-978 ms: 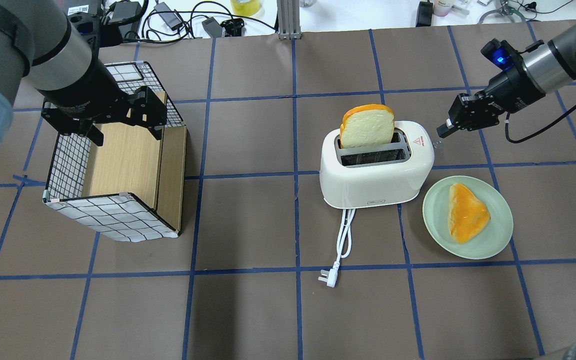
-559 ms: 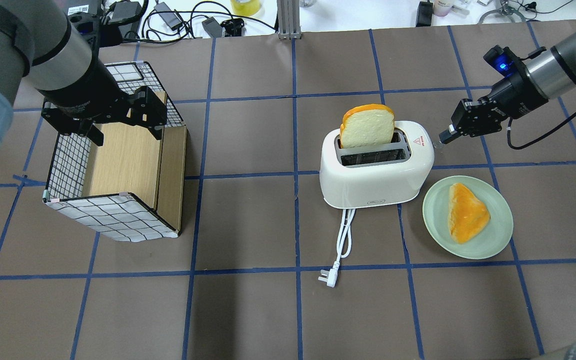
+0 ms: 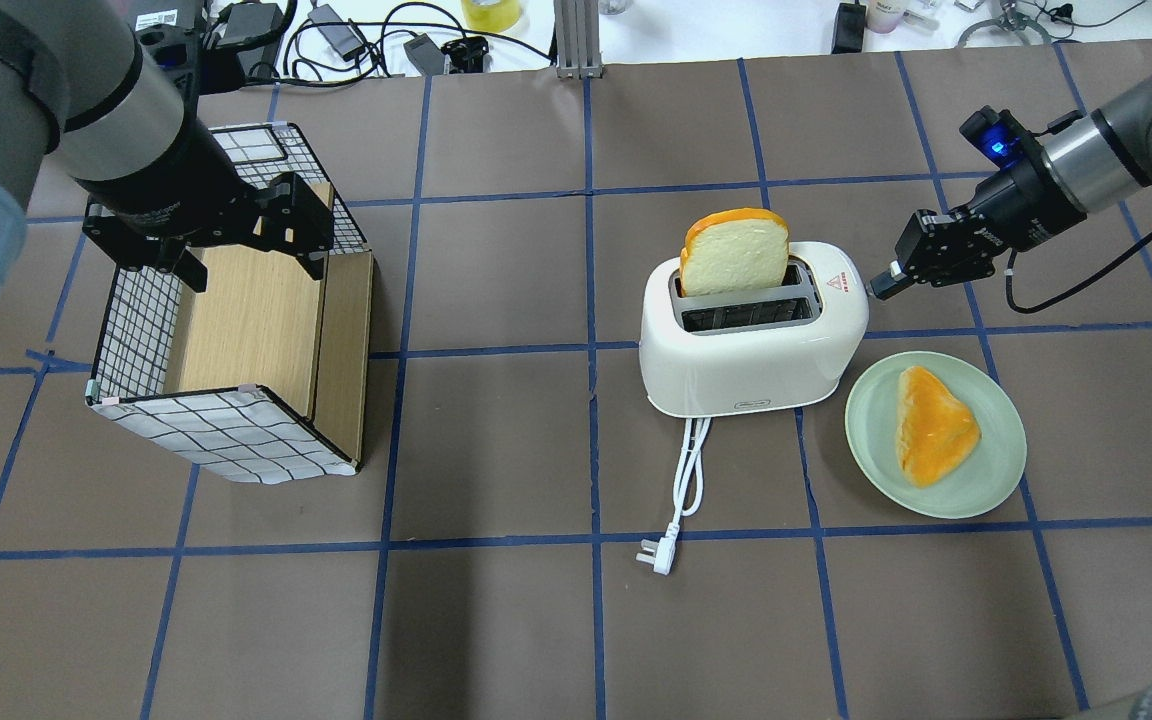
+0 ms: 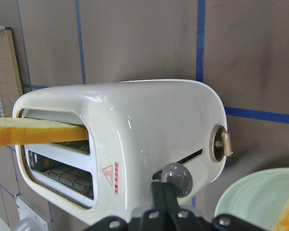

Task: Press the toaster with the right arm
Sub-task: 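Lower the right gripper onto the toaster lever, then press the toaster lever down with the right gripper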

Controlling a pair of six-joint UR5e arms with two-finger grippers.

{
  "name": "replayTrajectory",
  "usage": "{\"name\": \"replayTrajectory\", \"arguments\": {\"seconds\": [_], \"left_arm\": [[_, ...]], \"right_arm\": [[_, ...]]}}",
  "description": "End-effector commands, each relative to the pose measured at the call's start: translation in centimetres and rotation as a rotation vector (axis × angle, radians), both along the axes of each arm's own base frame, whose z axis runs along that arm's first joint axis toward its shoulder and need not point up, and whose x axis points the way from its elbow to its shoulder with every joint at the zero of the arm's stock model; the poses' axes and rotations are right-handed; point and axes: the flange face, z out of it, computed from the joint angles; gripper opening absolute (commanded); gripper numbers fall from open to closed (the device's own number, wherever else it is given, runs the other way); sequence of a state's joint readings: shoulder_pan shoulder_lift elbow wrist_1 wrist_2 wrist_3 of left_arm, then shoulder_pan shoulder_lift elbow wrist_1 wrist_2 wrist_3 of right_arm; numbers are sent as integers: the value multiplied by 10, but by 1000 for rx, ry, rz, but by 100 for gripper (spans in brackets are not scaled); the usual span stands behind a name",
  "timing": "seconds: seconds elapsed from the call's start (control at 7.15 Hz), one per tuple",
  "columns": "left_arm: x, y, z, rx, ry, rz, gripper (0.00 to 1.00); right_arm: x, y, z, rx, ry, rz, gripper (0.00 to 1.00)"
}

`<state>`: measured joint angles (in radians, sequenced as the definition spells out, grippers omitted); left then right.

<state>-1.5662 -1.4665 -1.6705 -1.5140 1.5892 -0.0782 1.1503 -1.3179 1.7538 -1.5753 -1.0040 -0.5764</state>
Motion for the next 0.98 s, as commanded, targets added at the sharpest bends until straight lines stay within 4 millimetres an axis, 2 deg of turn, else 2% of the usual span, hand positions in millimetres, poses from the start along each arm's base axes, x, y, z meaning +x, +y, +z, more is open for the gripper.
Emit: {"name": "replayTrajectory", "arguments": {"seconds": [0.0, 0.28, 0.56, 0.84], "left_arm": [[0, 0, 0, 0, 0, 0, 100], [0, 0, 0, 0, 2, 0, 100], [0, 0, 0, 0, 0, 0, 100], [0, 0, 0, 0, 0, 0, 100]], "right_arm": [[0, -1, -2, -3, -8, -2, 0], [0, -6, -14, -1, -38, -3, 0], [0, -6, -17, 1, -38, 3, 0], [3, 3, -34, 30, -49, 15, 0]]}}
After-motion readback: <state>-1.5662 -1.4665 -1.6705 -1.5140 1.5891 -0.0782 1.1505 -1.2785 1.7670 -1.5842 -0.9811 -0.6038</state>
